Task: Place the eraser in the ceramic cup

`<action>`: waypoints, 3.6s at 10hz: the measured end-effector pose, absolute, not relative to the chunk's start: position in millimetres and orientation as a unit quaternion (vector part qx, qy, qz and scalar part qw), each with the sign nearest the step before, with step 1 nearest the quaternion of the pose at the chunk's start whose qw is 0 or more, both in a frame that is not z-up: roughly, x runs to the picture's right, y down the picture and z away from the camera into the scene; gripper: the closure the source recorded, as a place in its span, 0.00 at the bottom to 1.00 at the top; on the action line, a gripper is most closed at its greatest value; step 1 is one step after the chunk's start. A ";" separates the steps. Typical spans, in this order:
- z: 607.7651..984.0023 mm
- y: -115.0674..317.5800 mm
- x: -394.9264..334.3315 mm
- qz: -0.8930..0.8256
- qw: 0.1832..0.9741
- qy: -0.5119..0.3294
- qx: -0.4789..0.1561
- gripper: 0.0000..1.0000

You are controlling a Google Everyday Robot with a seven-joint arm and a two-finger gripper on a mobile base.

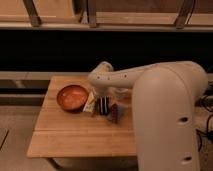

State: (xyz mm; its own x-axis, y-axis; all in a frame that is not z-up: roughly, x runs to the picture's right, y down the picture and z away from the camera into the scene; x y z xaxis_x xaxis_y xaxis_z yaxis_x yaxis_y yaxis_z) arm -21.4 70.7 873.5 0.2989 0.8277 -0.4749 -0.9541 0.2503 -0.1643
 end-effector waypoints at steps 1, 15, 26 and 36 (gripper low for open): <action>879.5 72.7 -14.4 0.574 0.774 0.161 -0.213 0.20; 890.1 33.9 23.3 0.582 0.767 0.206 -0.173 0.20; 902.5 54.4 40.6 0.580 0.757 0.240 -0.181 0.20; 906.6 57.4 36.7 0.562 0.770 0.263 -0.148 0.20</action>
